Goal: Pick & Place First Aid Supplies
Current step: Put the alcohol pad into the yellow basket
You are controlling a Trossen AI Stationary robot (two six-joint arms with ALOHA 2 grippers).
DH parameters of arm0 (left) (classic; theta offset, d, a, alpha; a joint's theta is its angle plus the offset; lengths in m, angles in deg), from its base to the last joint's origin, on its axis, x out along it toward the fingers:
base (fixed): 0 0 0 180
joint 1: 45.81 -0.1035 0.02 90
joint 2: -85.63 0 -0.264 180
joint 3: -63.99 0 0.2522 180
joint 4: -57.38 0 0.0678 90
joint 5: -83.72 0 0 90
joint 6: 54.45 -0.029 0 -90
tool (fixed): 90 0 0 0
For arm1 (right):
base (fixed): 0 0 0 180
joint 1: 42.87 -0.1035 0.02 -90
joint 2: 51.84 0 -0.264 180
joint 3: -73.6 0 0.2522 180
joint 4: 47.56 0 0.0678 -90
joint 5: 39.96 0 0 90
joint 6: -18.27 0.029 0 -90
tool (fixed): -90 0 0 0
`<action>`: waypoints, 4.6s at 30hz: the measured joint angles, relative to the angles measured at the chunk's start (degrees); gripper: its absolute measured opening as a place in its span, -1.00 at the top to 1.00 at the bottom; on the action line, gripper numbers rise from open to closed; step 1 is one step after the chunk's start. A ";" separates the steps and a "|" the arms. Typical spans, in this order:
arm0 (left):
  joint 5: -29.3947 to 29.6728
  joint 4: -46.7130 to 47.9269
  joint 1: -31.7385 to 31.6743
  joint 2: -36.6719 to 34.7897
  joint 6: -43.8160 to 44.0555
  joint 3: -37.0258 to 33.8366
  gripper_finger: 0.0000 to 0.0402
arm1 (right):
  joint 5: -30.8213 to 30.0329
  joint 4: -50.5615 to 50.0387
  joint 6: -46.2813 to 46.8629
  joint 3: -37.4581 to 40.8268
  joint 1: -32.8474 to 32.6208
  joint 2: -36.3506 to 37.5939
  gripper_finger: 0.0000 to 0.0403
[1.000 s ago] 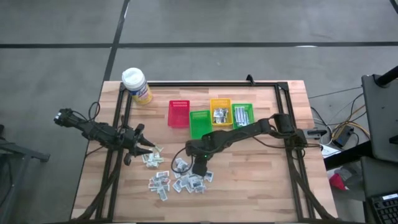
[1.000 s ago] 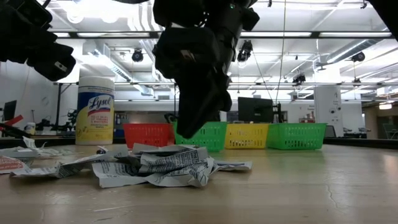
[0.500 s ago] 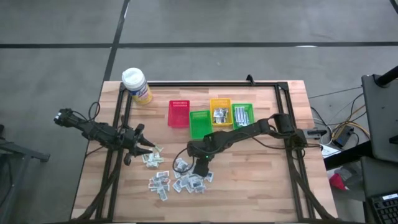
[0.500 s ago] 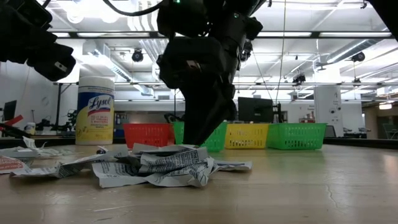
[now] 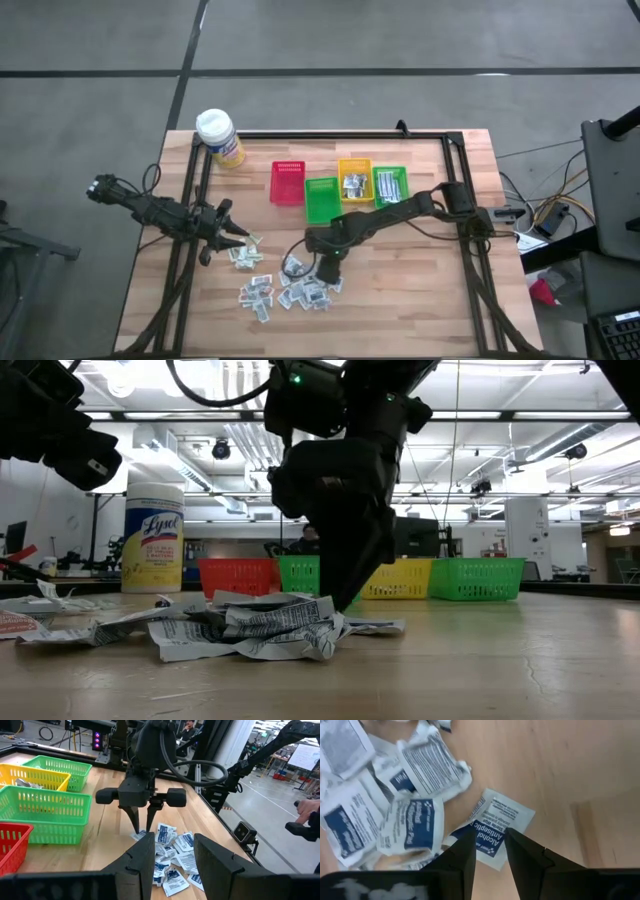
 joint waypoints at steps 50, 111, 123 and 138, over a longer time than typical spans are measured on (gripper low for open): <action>0.00 1.20 0.00 0.00 -0.12 0.00 0.35 | -3.93 -20.88 0.71 -0.90 4.33 5.55 0.16; 0.04 1.16 0.02 -0.02 0.71 0.00 0.35 | -1.39 -30.47 -4.53 -11.56 6.09 10.03 0.96; 0.04 1.07 0.02 0.00 0.75 0.00 0.35 | -15.06 -30.65 -4.96 -11.93 11.22 21.40 0.96; 0.04 1.14 0.02 -0.02 0.73 0.00 0.35 | -34.43 -30.29 -13.06 -11.93 14.10 22.35 0.96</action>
